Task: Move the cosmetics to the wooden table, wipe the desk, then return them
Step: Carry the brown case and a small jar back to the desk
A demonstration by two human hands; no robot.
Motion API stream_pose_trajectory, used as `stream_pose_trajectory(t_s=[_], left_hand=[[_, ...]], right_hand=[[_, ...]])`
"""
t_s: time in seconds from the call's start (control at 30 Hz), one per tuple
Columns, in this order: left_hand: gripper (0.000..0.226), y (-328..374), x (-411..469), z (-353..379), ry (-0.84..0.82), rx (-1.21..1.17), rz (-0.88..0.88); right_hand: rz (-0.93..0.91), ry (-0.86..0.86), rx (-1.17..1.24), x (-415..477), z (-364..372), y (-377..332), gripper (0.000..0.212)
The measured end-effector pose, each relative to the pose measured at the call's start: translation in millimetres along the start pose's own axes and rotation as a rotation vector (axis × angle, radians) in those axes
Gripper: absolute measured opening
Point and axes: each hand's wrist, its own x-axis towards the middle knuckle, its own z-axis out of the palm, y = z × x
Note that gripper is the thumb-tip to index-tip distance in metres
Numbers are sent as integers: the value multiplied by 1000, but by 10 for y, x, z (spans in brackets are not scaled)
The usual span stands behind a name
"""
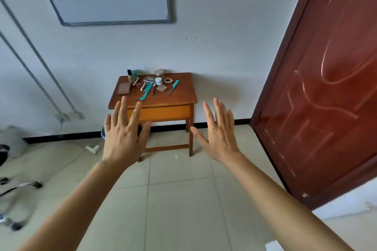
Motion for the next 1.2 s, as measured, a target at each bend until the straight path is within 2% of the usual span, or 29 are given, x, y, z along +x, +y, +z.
stream_pose_trajectory(t_s=[0.23,0.53,0.7,0.83,1.07,1.2], left_hand=[[67,-445,923,673,-31,24,-29],[65,-956,2822,1363,-109,166,-161],[65,-1327,3419,1594,-119,181,-253],[68,-1702,3795,1871,-189,172,-322],[71,-2605,4573,2556,-294,133,-396],[72,-3123,5042,3073,-448,67,-441]], right_hand=[[-18,-15,83,1108,802,126,80],[-76,-122,111,3143,1677,448,73],[-101,-205,111,3990,2200,369,69],[-135,-284,126,4485,2645,182,67],[-90,-416,110,5195,3503,-73,66],[55,-454,80,5585,4048,-197,65]])
